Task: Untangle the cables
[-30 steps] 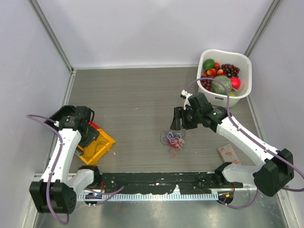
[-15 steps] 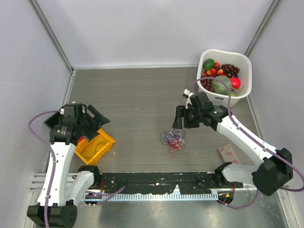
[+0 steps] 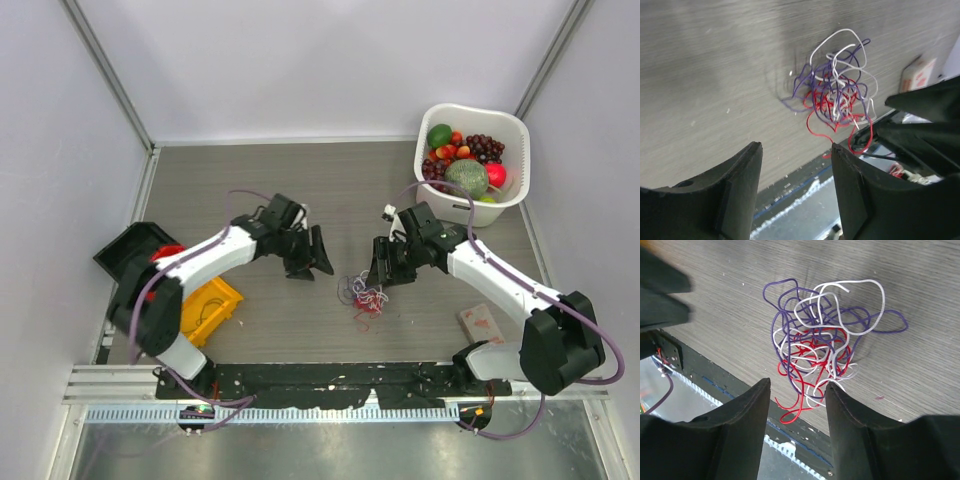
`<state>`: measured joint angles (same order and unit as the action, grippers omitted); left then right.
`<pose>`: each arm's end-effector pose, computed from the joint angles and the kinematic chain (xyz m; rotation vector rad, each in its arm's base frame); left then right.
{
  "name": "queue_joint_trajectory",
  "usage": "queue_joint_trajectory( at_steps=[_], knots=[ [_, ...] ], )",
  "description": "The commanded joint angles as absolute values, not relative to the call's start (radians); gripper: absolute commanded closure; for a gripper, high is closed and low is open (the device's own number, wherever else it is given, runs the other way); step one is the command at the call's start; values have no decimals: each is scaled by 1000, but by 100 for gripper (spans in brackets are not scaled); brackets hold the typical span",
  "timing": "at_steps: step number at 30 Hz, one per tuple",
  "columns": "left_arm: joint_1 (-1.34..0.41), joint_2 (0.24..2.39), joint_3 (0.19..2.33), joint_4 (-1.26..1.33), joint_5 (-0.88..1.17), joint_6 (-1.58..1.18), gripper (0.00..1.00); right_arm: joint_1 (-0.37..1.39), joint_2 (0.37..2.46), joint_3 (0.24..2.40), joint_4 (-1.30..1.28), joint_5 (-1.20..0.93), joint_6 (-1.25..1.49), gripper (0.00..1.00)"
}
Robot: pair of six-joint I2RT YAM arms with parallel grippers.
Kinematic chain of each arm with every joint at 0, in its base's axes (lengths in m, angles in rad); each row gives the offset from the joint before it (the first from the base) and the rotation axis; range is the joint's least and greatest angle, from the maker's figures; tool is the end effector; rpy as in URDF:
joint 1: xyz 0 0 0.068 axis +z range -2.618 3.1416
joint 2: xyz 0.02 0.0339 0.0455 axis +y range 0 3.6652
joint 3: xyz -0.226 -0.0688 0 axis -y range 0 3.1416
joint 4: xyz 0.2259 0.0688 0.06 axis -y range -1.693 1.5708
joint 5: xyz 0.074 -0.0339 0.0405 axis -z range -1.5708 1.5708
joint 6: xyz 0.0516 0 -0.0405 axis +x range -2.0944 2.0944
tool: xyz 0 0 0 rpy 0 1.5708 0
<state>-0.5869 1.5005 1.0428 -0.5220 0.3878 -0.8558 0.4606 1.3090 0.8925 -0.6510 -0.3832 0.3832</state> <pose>0.2399 -0.1830 0.1918 -0.2084 2.7837 -0.9712 0.2164 0.1289 0.1885 -0.2422 2.7281 0.7721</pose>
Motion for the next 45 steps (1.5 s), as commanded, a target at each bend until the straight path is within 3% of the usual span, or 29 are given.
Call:
queue_joint_trajectory(
  at_steps=[1,9,13,17,20,28,30,32,34,36,40,45],
  knots=[
    [-638,1687,1178,-426,448,-726,41,465,1289,896,-595,-446,382,48],
    [-693,1891,1302,-463,459,-660,44,469,1255,871,-588,-443,405,50],
    [-716,1947,1319,-479,462,-666,63,469,1255,865,-583,-443,414,49],
    [-727,1934,1312,-483,472,-667,74,474,1276,867,-578,-439,419,44],
    [-729,1901,1312,-500,486,-667,99,483,1301,867,-575,-434,420,41],
    [-741,1714,1330,-549,541,-699,100,552,1333,827,-517,-379,483,40],
    [-744,1663,1344,-558,548,-713,100,564,1339,819,-494,-329,511,45],
    [-744,1597,1367,-575,551,-721,100,566,1345,807,-485,-260,550,56],
    [-744,1537,1422,-618,532,-709,100,566,1345,795,-492,-169,592,84],
    [-744,1478,1491,-664,493,-689,100,561,1338,773,-514,-63,627,99],
    [-742,1369,1693,-771,314,-599,100,506,1295,721,-577,69,647,99],
    [-742,1243,1862,-788,39,-522,100,371,1252,716,-614,-38,546,97]
  ],
)
